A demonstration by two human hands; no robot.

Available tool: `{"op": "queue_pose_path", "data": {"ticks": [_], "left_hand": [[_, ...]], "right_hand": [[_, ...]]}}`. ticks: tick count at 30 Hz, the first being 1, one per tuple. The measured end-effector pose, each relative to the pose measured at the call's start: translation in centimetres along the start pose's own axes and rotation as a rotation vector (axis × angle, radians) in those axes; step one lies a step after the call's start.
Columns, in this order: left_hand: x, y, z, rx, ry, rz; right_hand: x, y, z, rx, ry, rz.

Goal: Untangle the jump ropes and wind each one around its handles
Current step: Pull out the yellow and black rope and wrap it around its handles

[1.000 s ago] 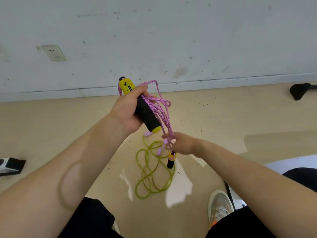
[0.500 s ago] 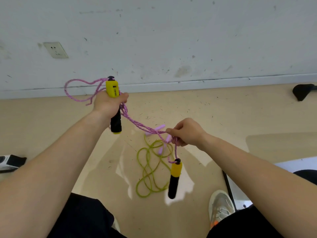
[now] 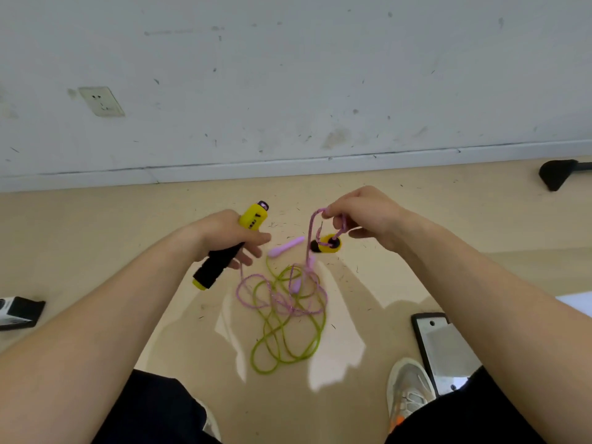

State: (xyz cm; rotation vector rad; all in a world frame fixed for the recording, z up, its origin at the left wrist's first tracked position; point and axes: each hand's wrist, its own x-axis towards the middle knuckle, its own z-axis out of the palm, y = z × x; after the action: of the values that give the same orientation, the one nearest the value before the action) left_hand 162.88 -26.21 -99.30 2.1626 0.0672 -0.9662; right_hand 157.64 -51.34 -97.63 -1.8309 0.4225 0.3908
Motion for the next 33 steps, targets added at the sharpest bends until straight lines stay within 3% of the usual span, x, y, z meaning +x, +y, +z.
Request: {"op": "queue_pose_path", "data": {"ticks": [2,6,8,12,22,26,31,33], "left_hand": [[-0.6,0.6,1.0,-0.098,-0.086,0.114],[-1.3,1.9,3.4,-0.23,-0.094,0.355],[-1.6,2.2,4.3,-0.27,-0.196,0.419],[-2.2,2.4,6.2,-0.378,-0.415,0.391],[-3.2,2.4,9.7,-0.562,-0.543,0.31],[-3.3,2.4,8.8,-0.534,-0.504,0.305],[-3.8,2.7,6.9,-0.561,-0.417,0.3],[-3.8,2.8,6.5,-0.586,-0.35,0.315]], "right_hand": [[-0.2,-0.4,-0.5,0.074,-0.011,-0.006],[-0.7,-1.0,-0.3,0.311,-0.12,0.023],[-0.8,-1.4,0.2,0.448,-0.144,0.008],[-1.1,-2.0,0.4,0.673,-0.143,-0.013],[-0.8,-2.0,-0.1,0.955,-0.023,0.024],[-0.5,-1.2,-0.8,0.668,0.083,0.009],[0.1,0.6,-1.3,-0.331,0.27,-0.078],[-0.2,0.6,-0.5,-0.329,0.263,-0.131]]}}
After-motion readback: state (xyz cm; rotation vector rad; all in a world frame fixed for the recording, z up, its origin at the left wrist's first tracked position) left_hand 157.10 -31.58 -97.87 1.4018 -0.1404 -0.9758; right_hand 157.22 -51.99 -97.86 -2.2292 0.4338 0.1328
